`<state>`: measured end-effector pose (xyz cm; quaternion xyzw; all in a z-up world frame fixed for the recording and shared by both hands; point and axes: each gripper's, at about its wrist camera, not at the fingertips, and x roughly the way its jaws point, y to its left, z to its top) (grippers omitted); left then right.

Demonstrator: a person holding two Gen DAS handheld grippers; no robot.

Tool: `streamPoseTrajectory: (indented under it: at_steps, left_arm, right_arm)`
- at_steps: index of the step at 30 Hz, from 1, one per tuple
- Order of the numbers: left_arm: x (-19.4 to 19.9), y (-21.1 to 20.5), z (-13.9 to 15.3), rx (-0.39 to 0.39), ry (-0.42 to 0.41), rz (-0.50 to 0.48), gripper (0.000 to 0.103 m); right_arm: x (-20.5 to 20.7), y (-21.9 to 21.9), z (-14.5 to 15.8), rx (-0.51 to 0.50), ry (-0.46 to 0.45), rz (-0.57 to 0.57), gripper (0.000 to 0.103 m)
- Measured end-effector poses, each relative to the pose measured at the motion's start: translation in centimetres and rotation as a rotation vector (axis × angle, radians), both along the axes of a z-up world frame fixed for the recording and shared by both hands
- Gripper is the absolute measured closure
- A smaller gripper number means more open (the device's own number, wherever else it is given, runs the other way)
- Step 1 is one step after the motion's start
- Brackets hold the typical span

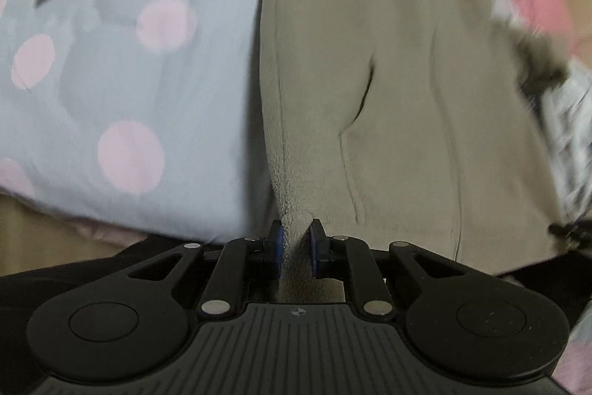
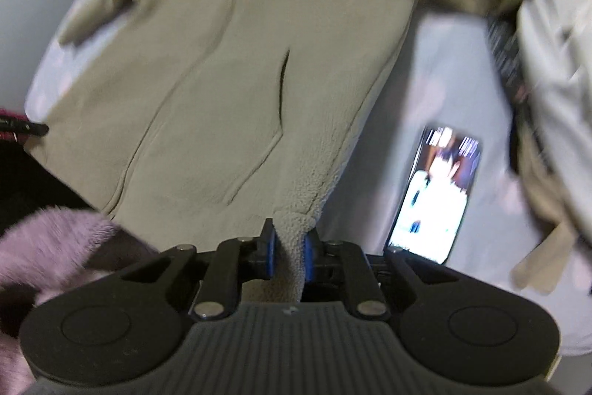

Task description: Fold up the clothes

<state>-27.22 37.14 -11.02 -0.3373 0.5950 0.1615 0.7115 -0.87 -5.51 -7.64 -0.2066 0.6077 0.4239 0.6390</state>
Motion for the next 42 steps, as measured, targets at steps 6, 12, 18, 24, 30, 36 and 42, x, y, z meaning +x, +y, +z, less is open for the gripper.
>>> streamPoseTrajectory:
  at_steps: [6,12,18,24,30,36,42]
  left_arm:
    - [1.5,-1.0,-4.1,0.052,0.148,-0.069,0.089]
    - [1.6,-0.3,-5.5,0.023,0.199,-0.053,0.08]
    - [2.1,1.8,0.4,0.049,0.019,-0.008,0.057]
    - [4.0,5.0,5.6,0.19,-0.186,0.042,0.055]
    - [7.2,6.8,6.7,0.262,-0.272,0.081,0.056]
    - [13.9,6.8,8.7,0.325,-0.33,0.049,0.057]
    - [21.1,8.7,11.0,0.381,-0.419,0.035,0.056]
  right_arm:
    - [-1.2,1.2,-6.7,-0.156,0.006,0.054,0.087]
    - [-1.0,0.8,-6.9,-0.177,0.005,0.047,0.079]
    - [1.6,-0.4,-1.2,-0.09,-0.122,-0.005,0.062]
    - [5.8,0.5,3.7,-0.005,-0.258,-0.126,0.062]
    - [8.7,1.2,4.9,0.035,-0.326,-0.206,0.061]
    - [10.2,3.6,5.3,0.101,-0.367,-0.195,0.062]
    - [14.0,9.4,5.9,0.167,-0.387,-0.144,0.054]
